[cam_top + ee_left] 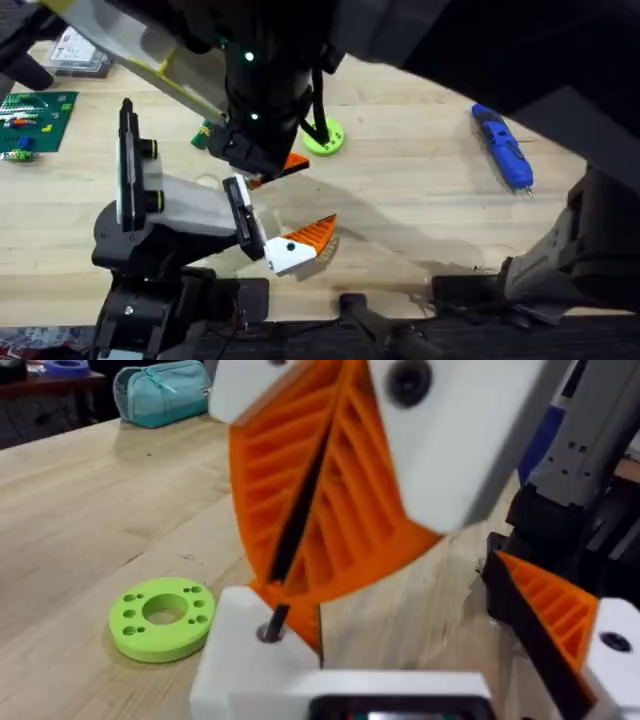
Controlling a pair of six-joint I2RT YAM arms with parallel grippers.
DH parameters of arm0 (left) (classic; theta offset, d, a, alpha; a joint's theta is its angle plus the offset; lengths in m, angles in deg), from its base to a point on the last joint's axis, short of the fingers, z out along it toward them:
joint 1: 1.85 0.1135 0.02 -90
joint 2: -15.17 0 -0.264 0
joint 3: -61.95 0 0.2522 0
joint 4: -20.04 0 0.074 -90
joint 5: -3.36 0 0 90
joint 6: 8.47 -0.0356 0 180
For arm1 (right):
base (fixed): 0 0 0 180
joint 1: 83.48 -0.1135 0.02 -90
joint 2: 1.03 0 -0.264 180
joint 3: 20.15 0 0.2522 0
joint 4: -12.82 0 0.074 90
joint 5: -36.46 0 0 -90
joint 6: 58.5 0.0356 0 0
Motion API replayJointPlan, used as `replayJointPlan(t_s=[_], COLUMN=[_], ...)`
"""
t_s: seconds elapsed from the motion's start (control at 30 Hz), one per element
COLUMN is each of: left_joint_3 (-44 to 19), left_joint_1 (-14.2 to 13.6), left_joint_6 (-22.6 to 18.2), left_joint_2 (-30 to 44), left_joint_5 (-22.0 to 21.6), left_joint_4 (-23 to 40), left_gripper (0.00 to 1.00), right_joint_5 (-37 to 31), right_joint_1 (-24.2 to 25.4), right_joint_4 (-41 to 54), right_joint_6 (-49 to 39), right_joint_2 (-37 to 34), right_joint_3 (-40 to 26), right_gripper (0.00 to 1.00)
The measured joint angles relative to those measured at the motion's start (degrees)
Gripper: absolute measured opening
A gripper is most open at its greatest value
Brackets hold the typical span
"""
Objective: Pick up the gripper from the table and insert it into the empty holder that is missing its gripper. Then pick up a screw, insert it into the mounting hole, and use the screwdriver to tighten it. Finally, clean up the table by picking up the vegetable and placing it into the bucket.
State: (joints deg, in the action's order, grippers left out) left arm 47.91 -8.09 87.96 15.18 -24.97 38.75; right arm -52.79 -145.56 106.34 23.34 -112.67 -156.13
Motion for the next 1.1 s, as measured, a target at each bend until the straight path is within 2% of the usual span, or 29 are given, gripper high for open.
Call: replayJointPlan(t_s=[1.1], left_joint_3=[0.00], left_joint_1=[0.00], left_joint_6=[0.15], left_joint_2=[0.00], left_joint_5=[0.07], left_joint_4=[0.44], left_gripper=[0.986], right_joint_5=[0.00], right_joint_1=[0.00], right_joint_4=[0.80], right_joint_6=[0.26], right_joint_2=[-1.29], right_joint_3=[0.02], right_gripper=[0.013])
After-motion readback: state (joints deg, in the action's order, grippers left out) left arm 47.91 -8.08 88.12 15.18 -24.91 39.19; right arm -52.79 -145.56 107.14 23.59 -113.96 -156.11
